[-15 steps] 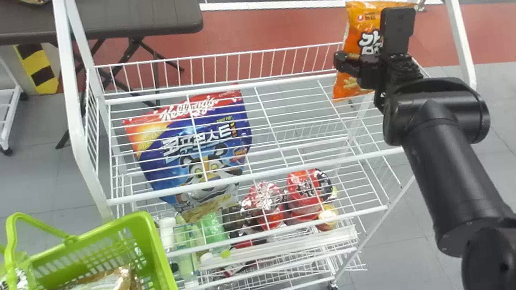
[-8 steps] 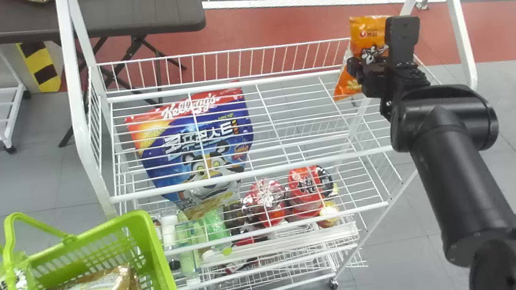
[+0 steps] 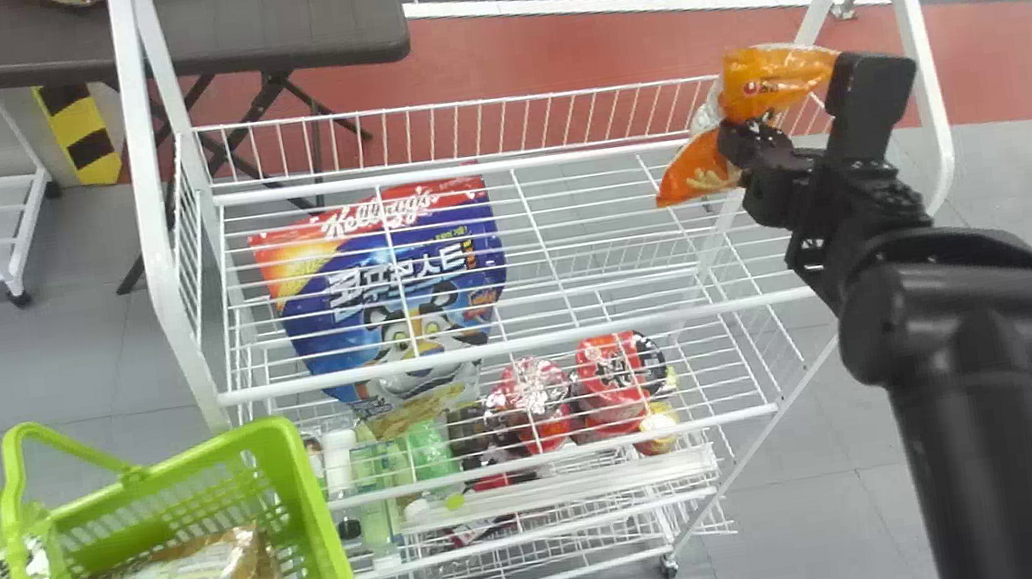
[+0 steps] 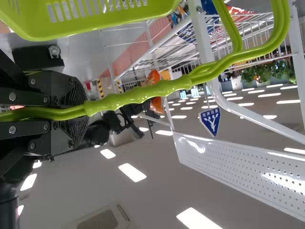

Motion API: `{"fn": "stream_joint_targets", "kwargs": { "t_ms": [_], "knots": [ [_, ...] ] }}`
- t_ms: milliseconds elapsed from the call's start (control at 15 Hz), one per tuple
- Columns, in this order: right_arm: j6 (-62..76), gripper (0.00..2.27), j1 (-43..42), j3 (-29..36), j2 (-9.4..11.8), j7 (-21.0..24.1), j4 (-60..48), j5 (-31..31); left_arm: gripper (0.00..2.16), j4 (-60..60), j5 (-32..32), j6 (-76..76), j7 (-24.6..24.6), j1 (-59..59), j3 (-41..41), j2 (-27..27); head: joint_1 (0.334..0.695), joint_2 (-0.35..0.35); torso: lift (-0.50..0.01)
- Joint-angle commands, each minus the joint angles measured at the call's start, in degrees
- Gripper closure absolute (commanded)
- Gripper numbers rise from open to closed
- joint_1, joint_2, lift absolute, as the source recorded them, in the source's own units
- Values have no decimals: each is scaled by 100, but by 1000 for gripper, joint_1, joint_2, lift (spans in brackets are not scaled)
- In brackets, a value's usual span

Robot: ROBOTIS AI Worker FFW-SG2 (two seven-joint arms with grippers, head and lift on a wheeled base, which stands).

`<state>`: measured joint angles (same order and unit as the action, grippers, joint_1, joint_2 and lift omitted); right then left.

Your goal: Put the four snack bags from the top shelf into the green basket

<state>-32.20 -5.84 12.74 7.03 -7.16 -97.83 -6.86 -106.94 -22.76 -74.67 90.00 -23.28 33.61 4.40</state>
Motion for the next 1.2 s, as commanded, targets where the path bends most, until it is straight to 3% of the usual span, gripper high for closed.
{"fn": "stream_joint_targets", "kwargs": {
  "t_ms": [0,267,467,533,600,800,1133],
  "knots": [
    [-907,2246,856,-175,-9,-49,-1739,-685,2145,-3,9,0,57,25,-21,0,695,-181,0],
    [-2524,2246,1858,-658,-9,-304,-3532,-1942,2148,-3,18,0,57,43,-74,0,695,-44,0],
    [-3702,2246,1981,-1194,-18,-515,-3761,-2584,2145,-11,18,0,57,43,-74,0,695,84,0],
    [-3877,2246,1990,-1405,-18,-568,-3787,-2742,2148,-11,18,0,57,43,-74,0,695,175,0],
    [-3930,2246,1990,-1564,-35,-585,-3804,-2847,2145,-11,18,0,57,43,-74,-9,695,223,0],
    [-4141,2246,1867,-1906,-202,-717,-3646,-3164,2145,-11,18,0,57,43,-83,-9,695,350,0],
    [-4352,2246,1471,-2522,-334,-787,-2486,-3401,2148,-20,0,0,57,52,-109,-9,695,350,0]
  ]
}}
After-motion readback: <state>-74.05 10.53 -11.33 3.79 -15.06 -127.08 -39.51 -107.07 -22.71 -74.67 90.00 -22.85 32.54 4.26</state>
